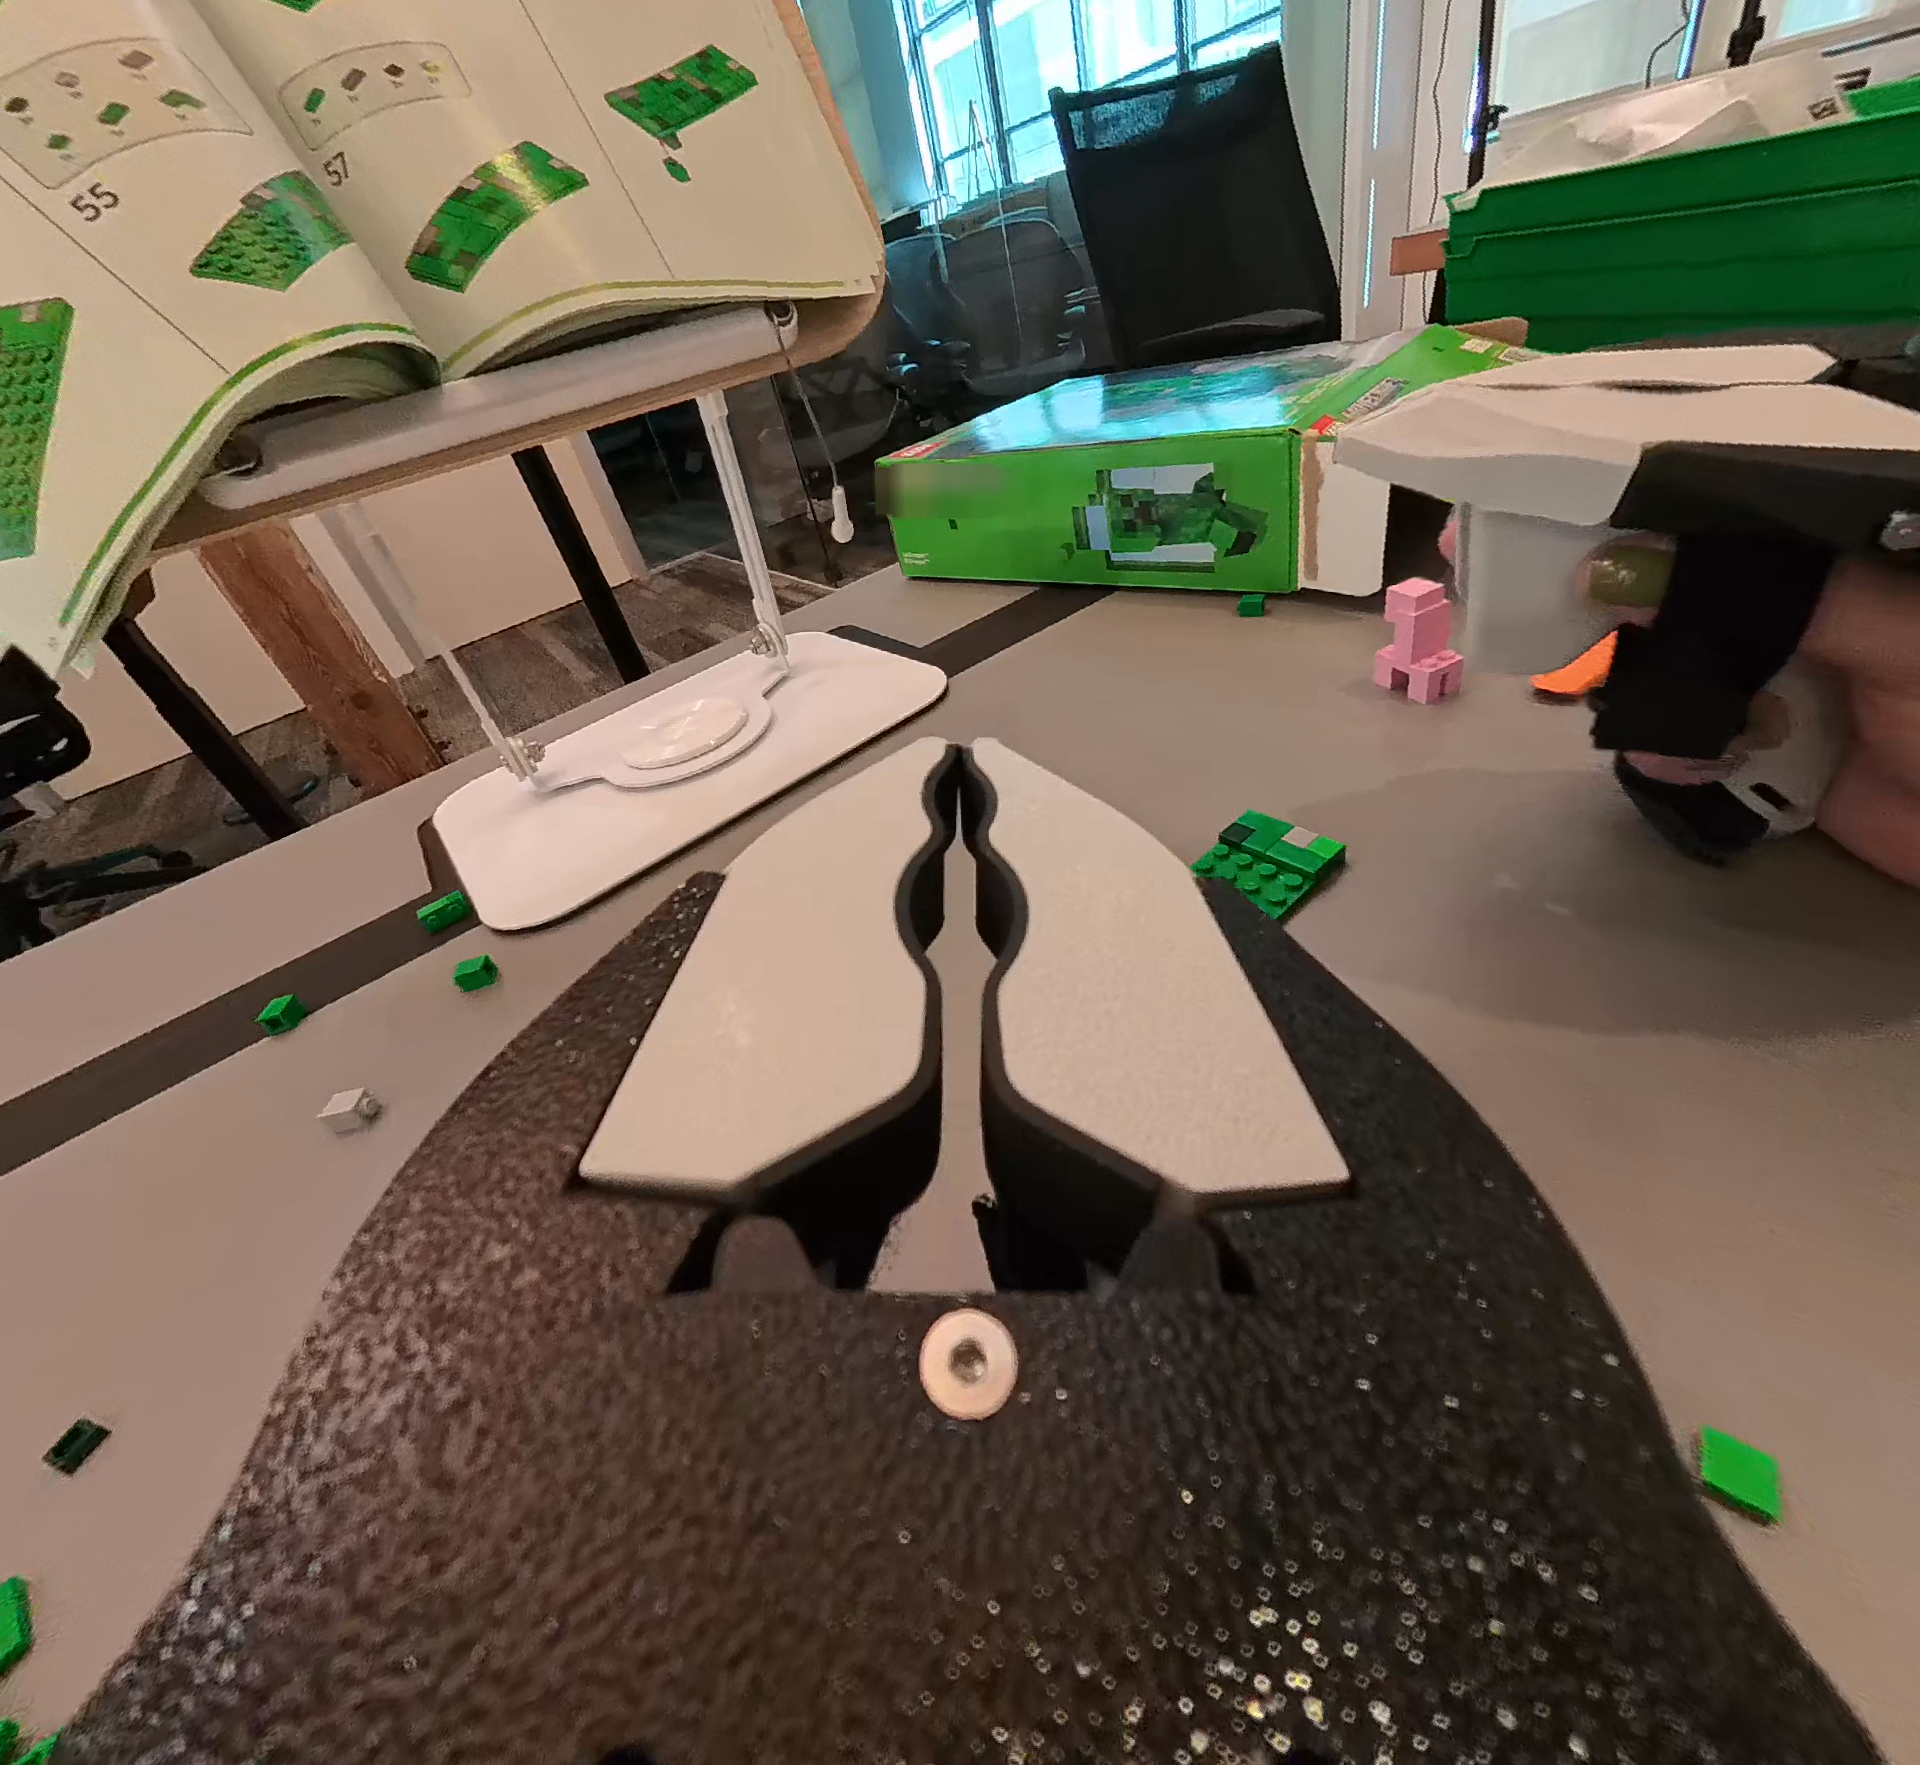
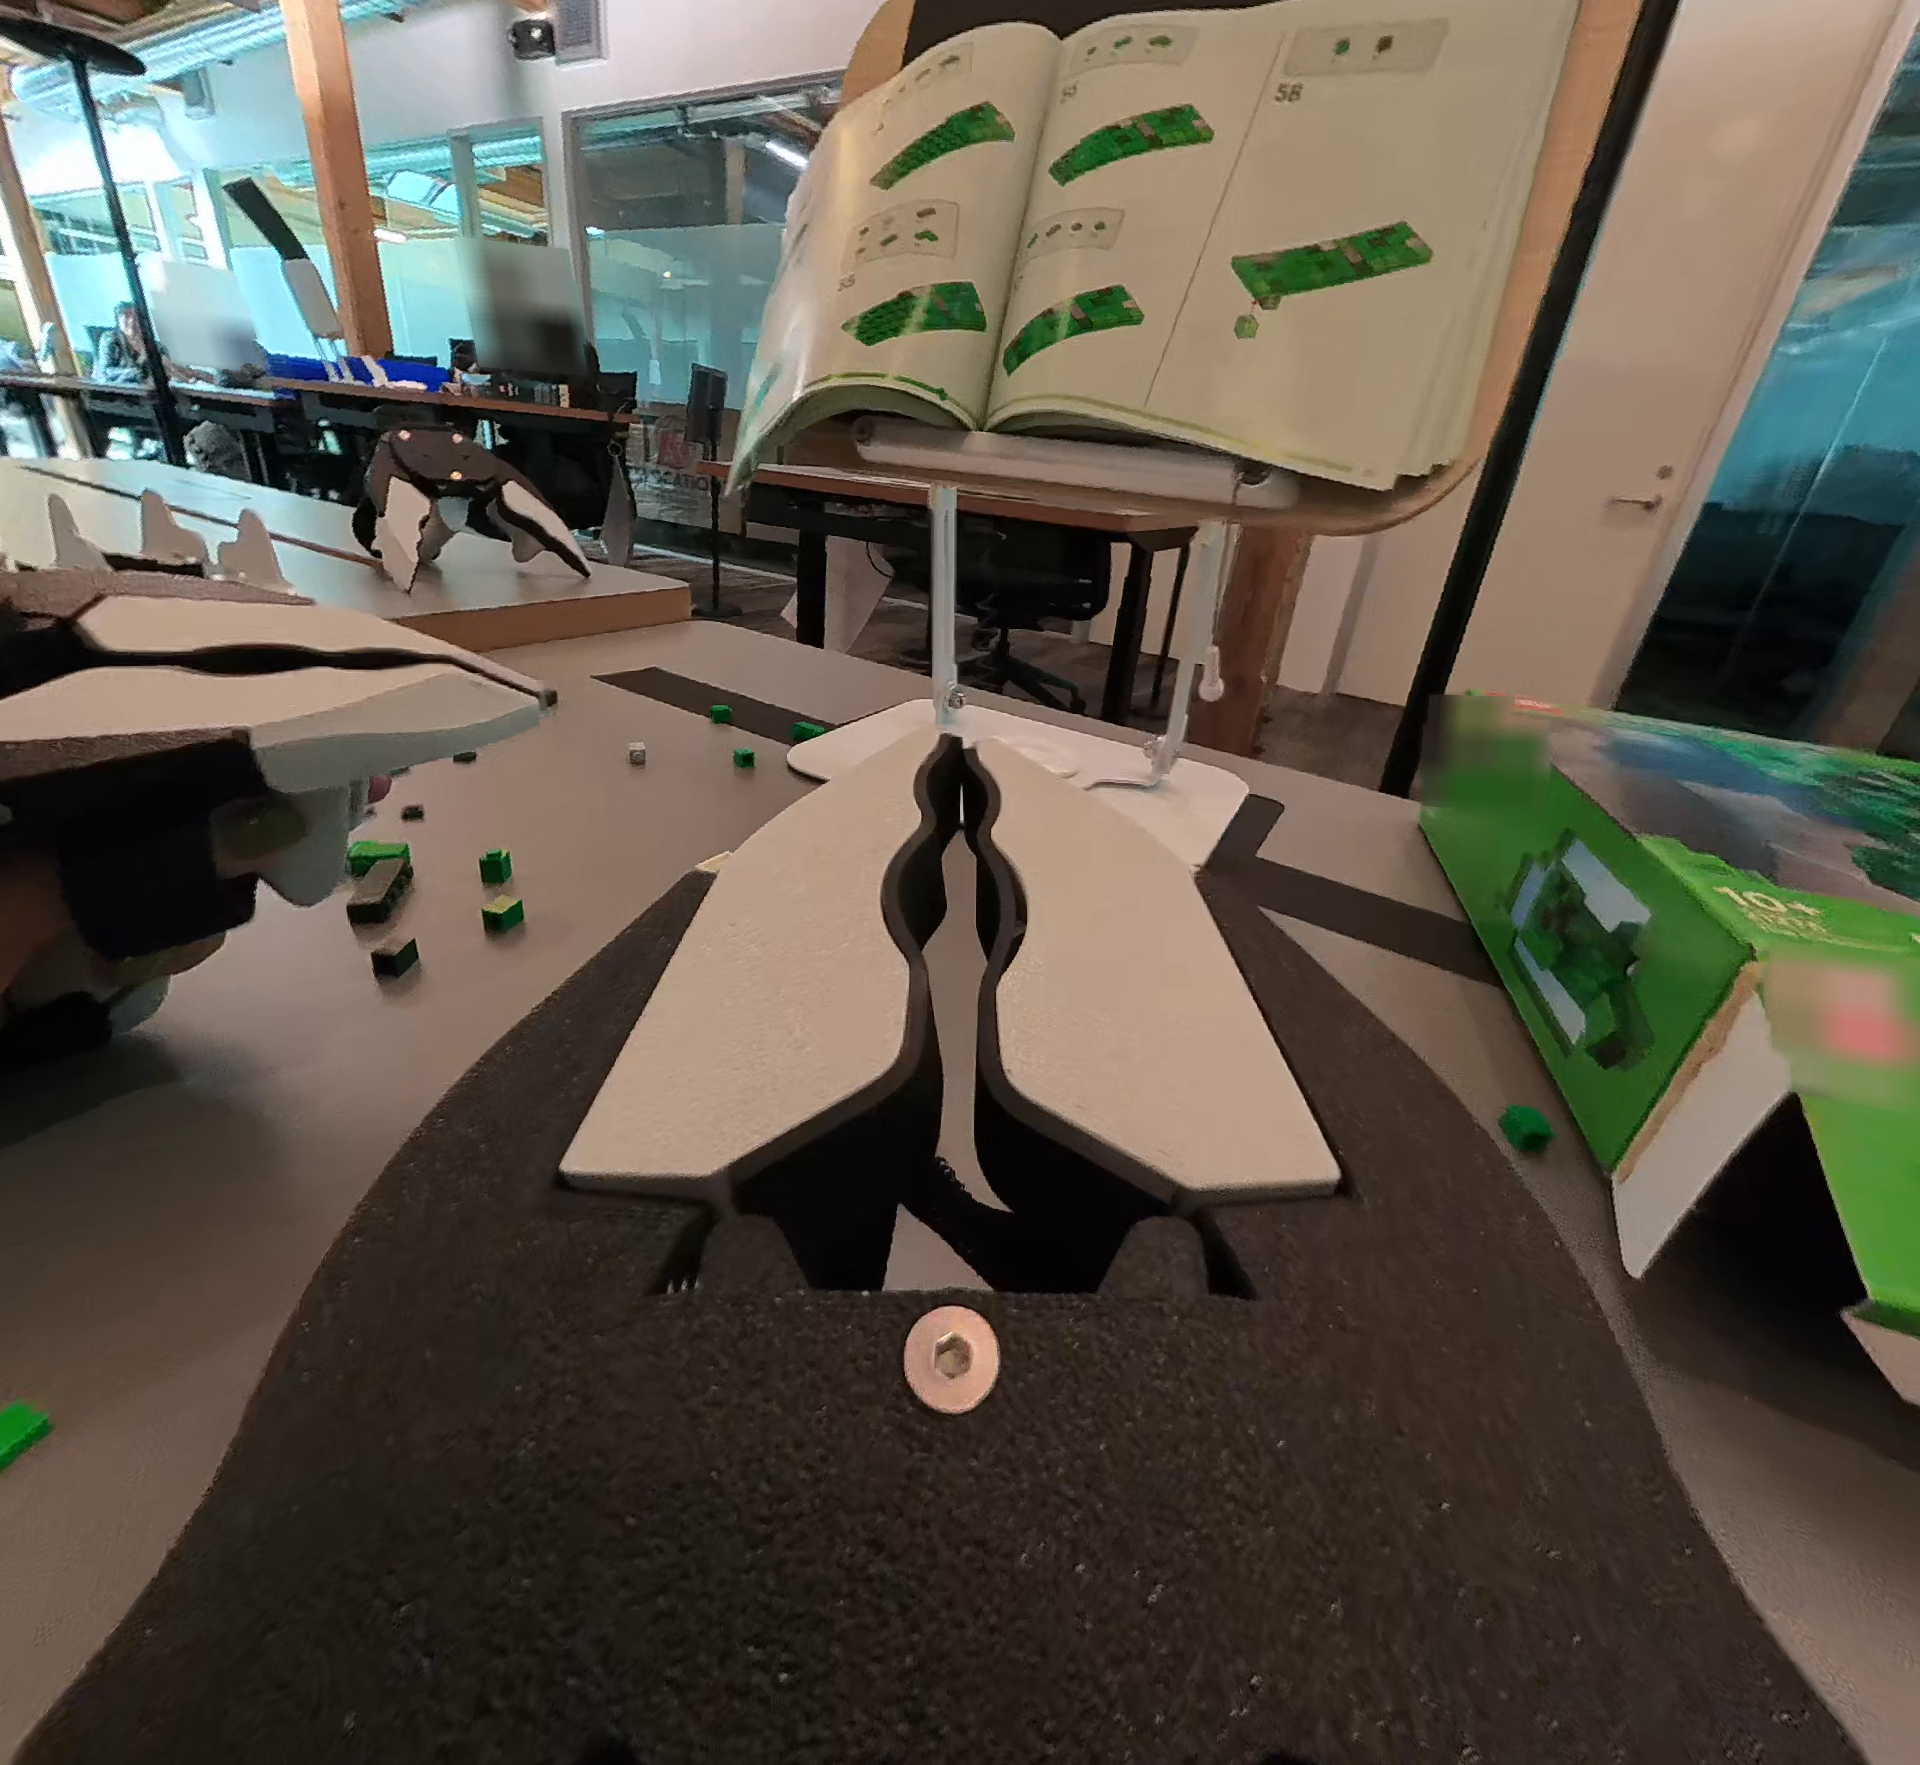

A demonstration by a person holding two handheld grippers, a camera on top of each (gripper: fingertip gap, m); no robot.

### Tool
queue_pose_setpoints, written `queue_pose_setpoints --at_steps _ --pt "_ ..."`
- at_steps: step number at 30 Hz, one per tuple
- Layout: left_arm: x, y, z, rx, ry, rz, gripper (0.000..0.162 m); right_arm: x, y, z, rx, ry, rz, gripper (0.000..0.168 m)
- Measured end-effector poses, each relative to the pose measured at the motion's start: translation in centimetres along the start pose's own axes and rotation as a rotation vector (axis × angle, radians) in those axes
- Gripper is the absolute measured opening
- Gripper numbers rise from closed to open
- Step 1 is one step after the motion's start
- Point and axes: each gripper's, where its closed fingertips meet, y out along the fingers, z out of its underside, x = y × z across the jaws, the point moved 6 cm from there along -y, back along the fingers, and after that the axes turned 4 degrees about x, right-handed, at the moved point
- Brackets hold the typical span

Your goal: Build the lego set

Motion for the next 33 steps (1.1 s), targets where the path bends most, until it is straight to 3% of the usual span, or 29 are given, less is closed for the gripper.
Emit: queue_pose_setpoints --at_steps 33 --pt "-0.41 -0.07 -0.11 -0.014 0.007 0.051 0.0 -0.1 -0.07 -0.01 -0.02 -0.01 0.016 0.0"
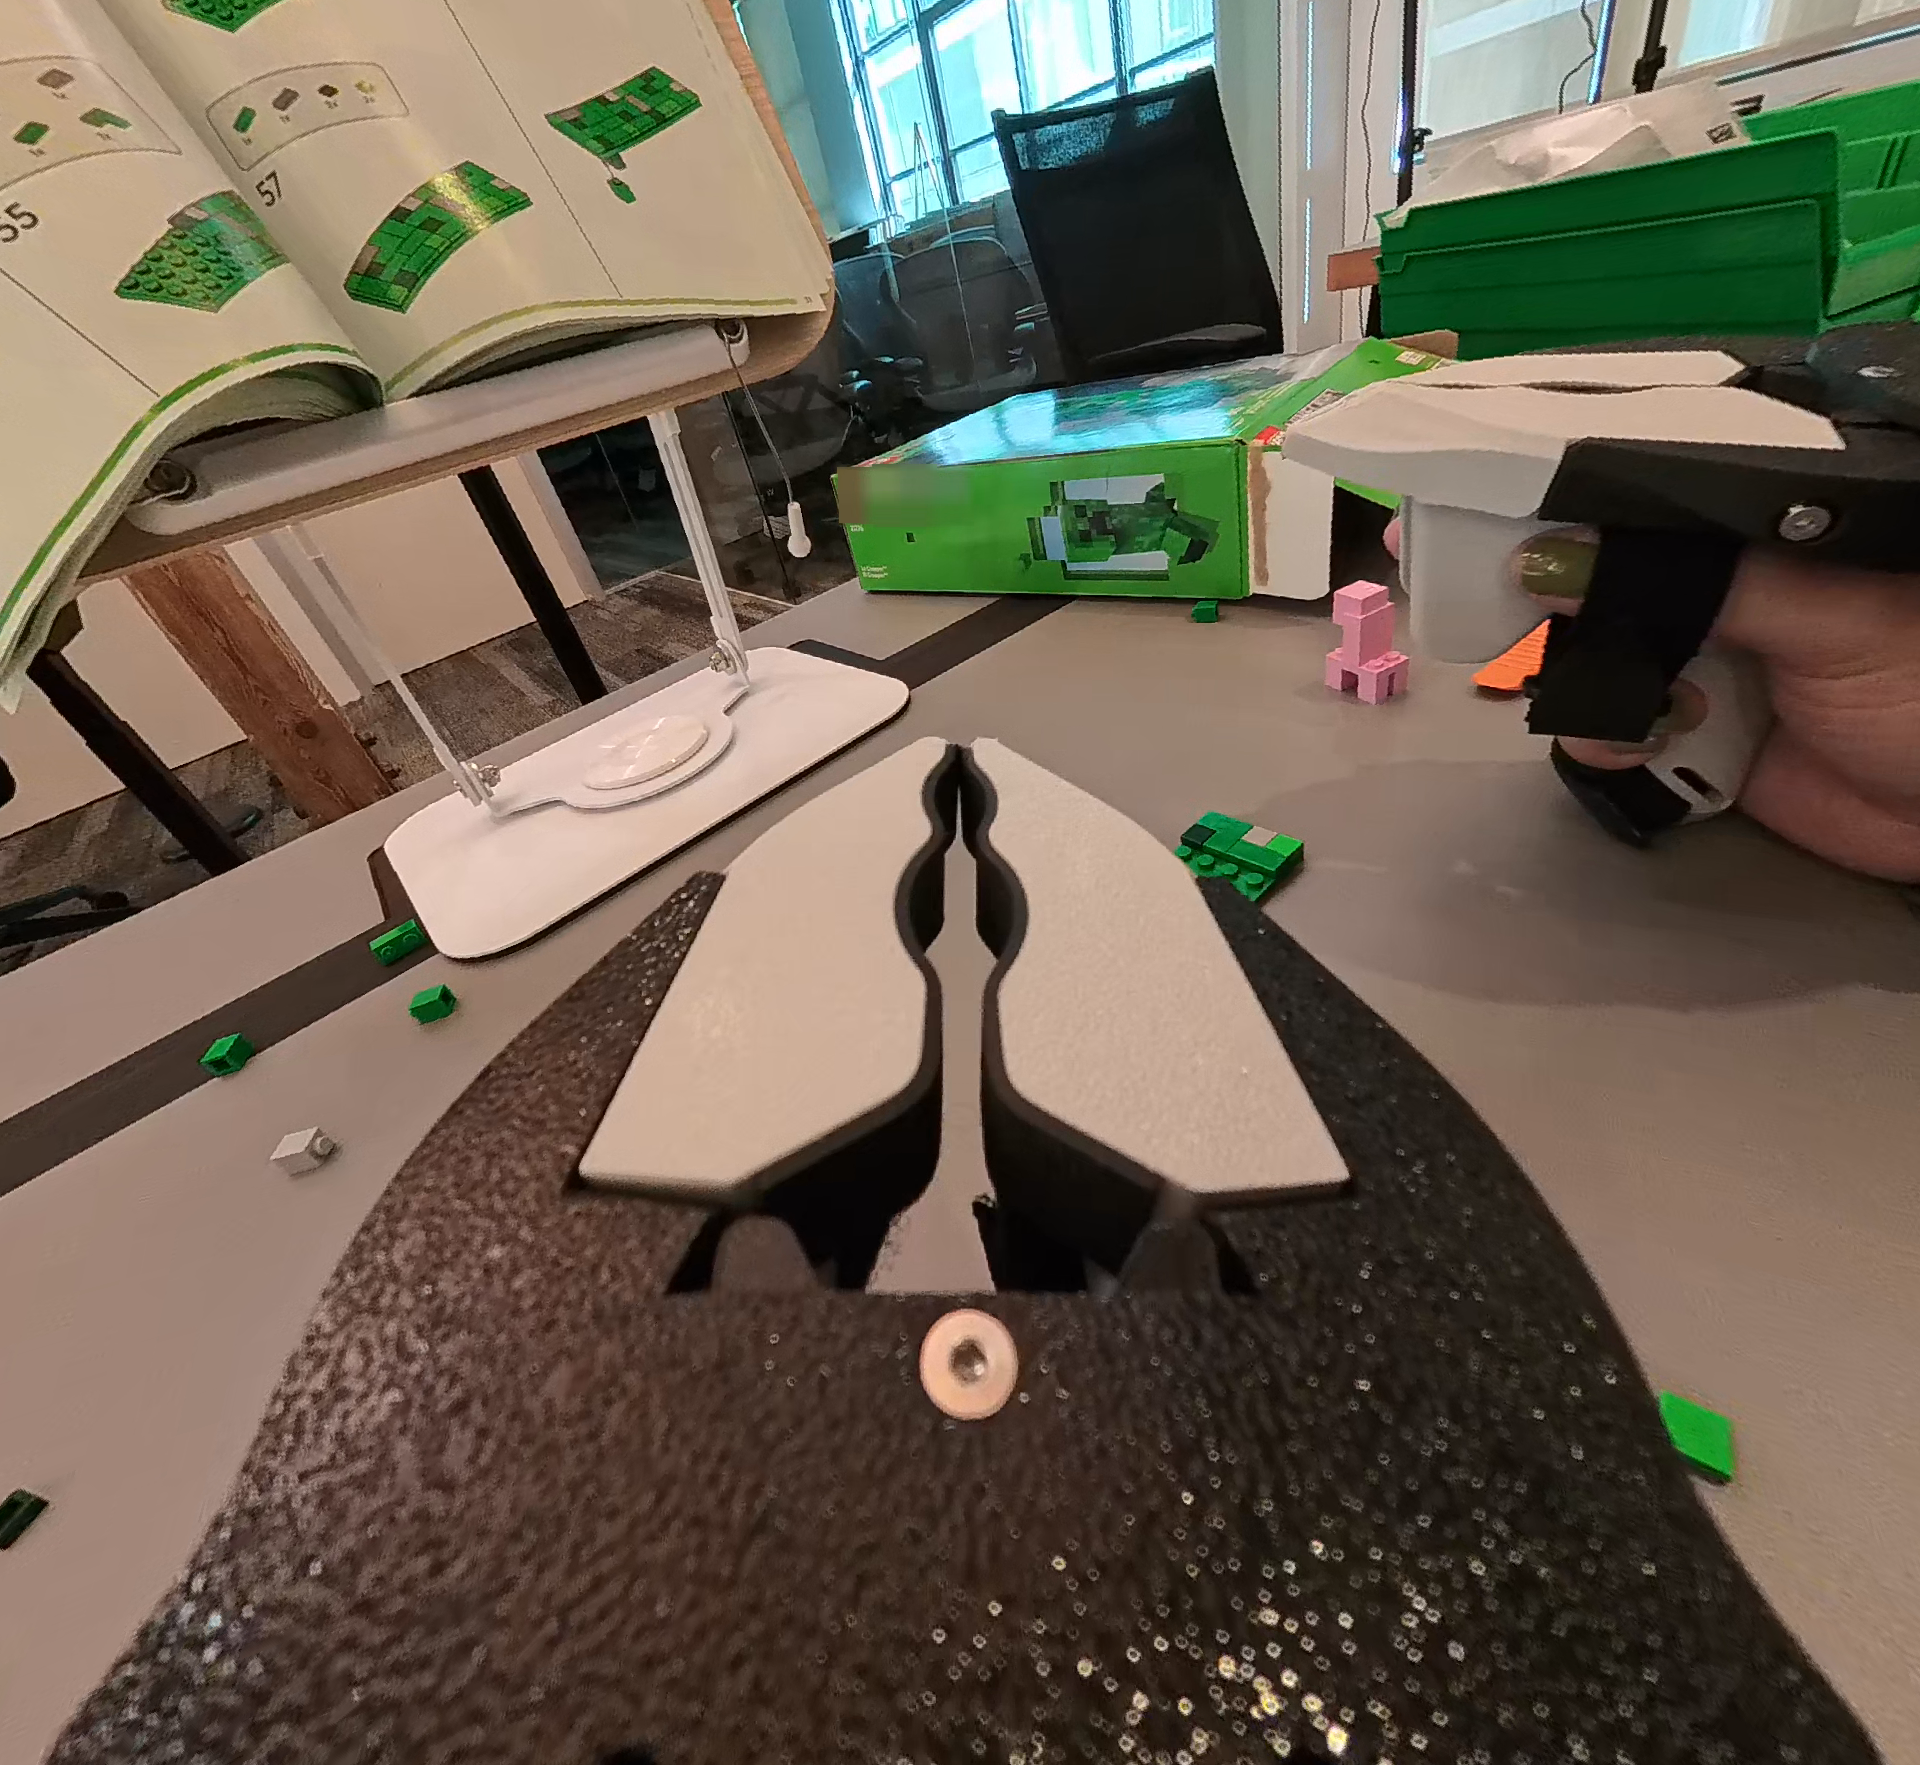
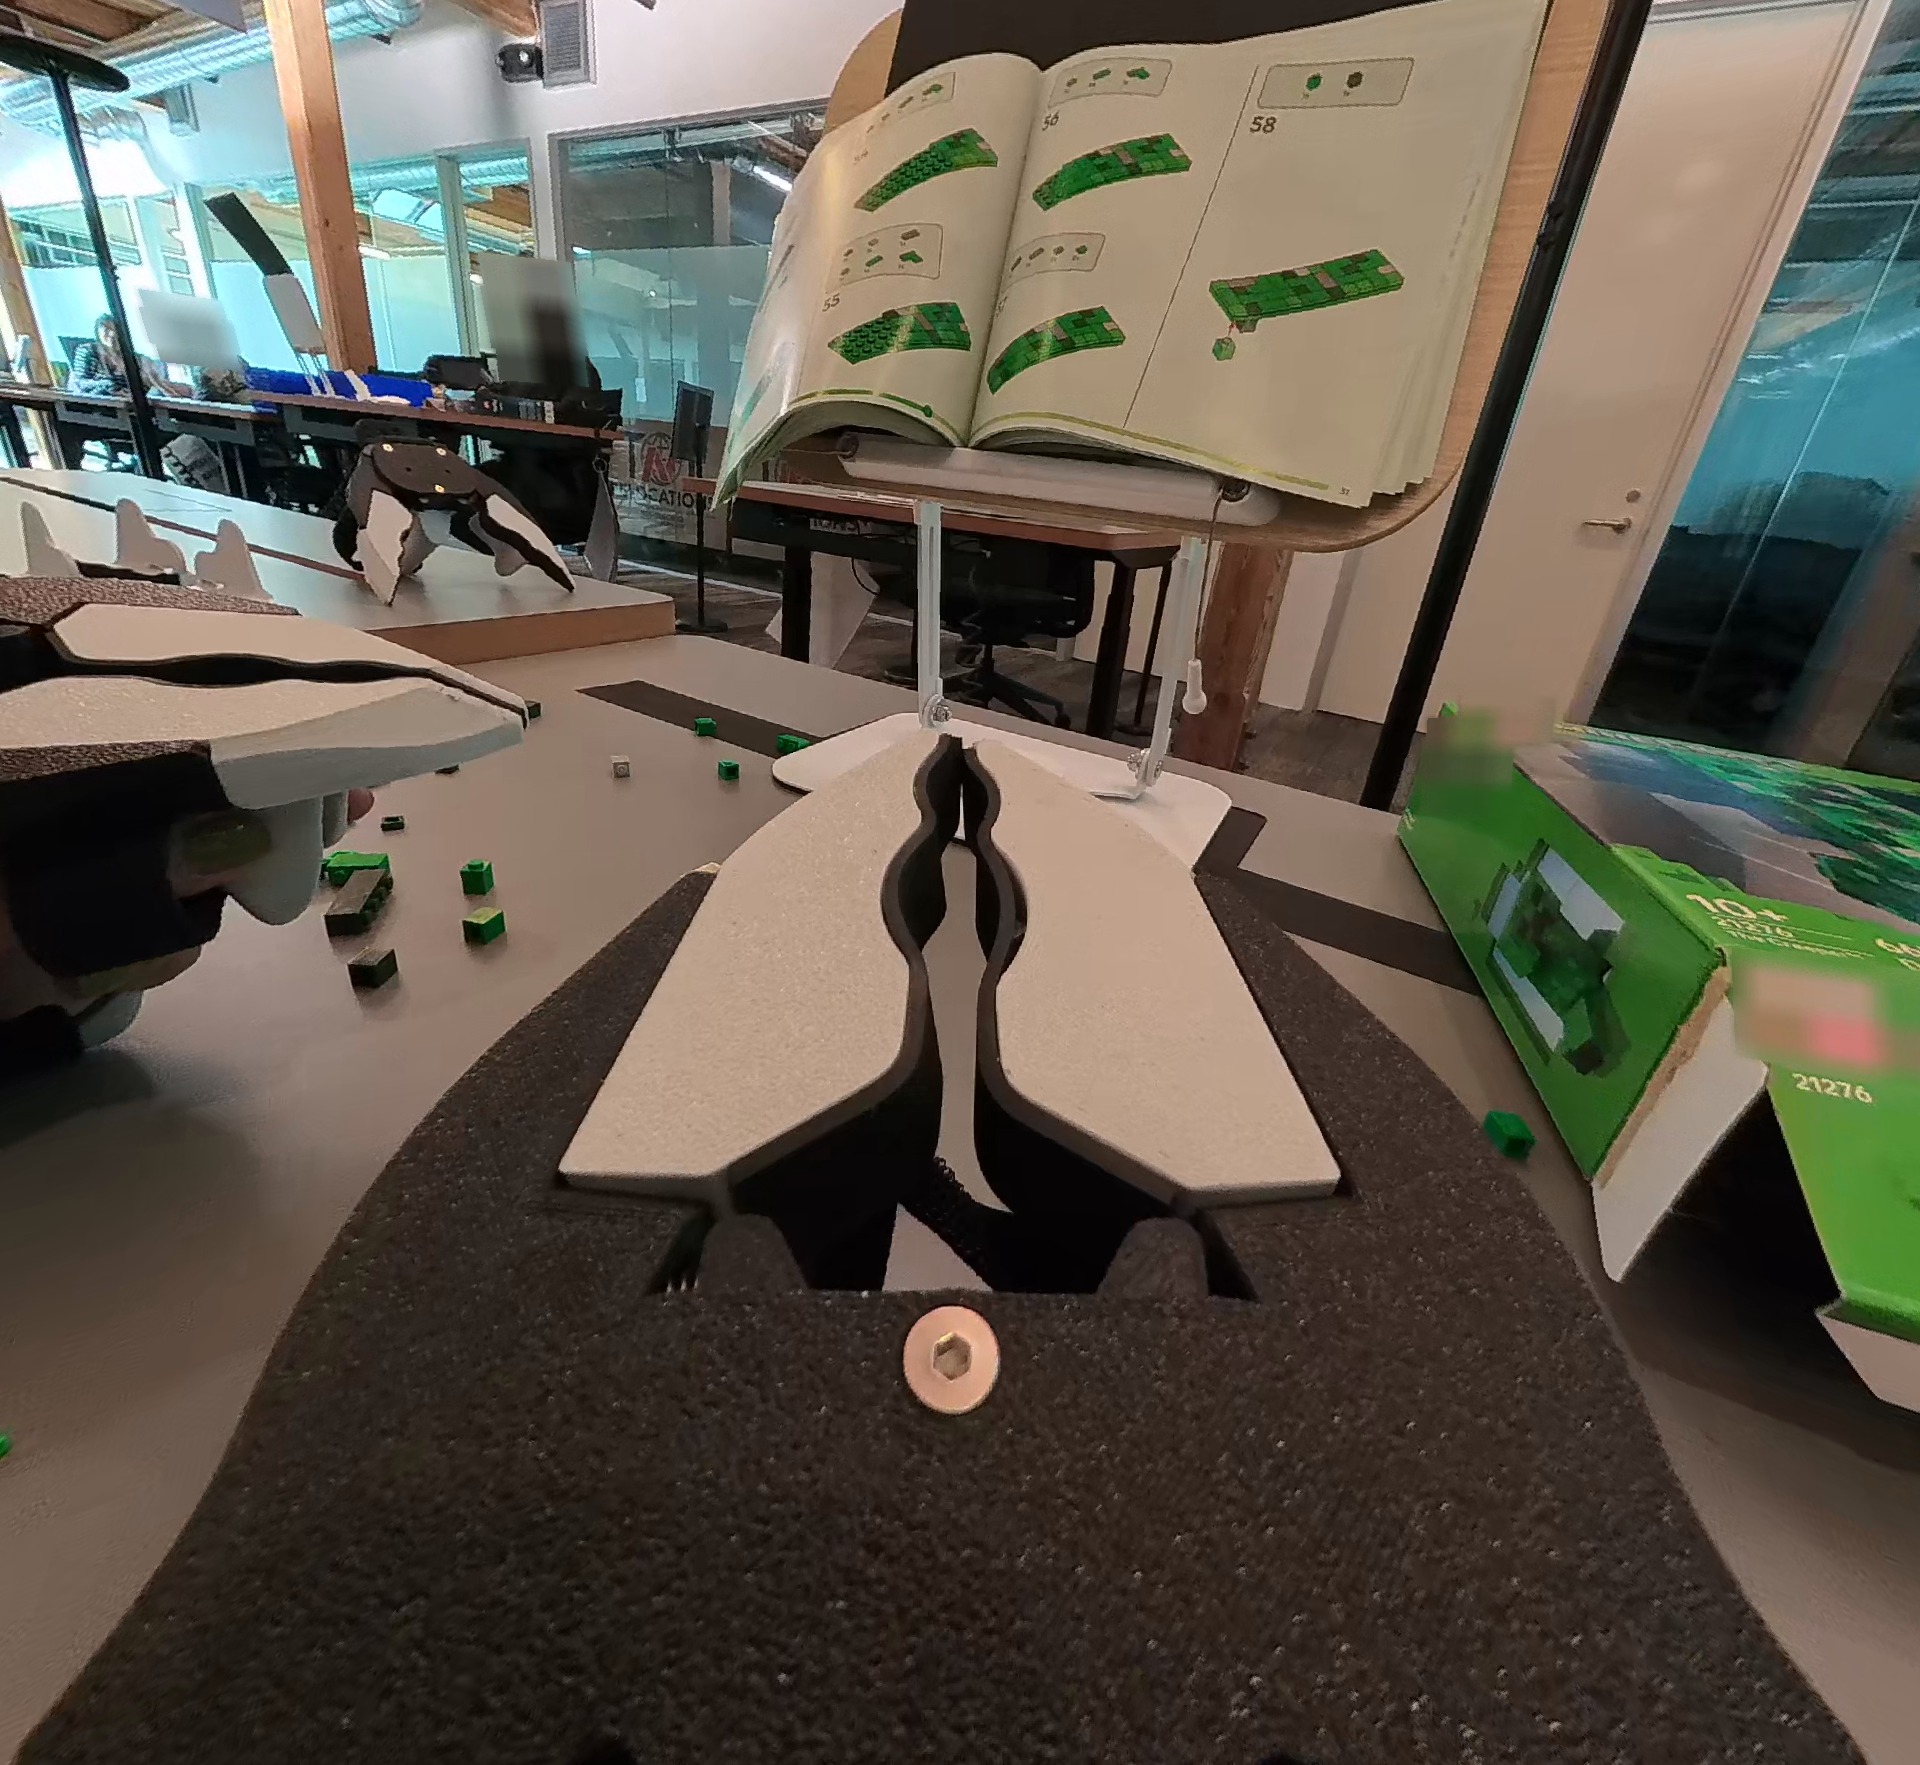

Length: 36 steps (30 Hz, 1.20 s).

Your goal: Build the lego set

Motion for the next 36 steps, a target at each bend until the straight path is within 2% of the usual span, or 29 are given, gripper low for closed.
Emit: queue_pose_setpoints --at_steps 21,25,27,28,29,32,36 --pt "-0.1 0.0 0.0 -0.007 0.002 0.01 0.0 -0.3 0.0 0.1 0.033 -0.004 -0.006 0.0" --pt "-0.1 0.0 -0.1 -0.014 0.003 0.013 0.0 1.3 0.1 -0.2 0.16 -0.05 -0.298 0.0" --pt "0.0 0.0 -0.1 -0.019 -0.003 0.012 0.0 2.5 0.0 0.8 0.374 -0.086 -0.542 0.001" --pt "0.0 0.0 -0.1 -0.022 -0.007 0.011 0.0 3.0 -0.1 1.5 0.483 -0.084 -0.642 0.009" --pt "0.1 0.0 -0.1 -0.024 -0.011 0.01 0.0 3.6 -0.3 2.1 0.58 -0.073 -0.742 0.01" --pt "0.2 0.1 -0.1 -0.028 -0.022 0.01 0.0 4.8 -0.2 3.5 0.736 -0.112 -0.85 0.017" --pt "0.3 0.1 -0.2 -0.03 -0.028 0.011 0.0 5.9 0.5 4.4 0.765 -0.275 -0.927 0.02"
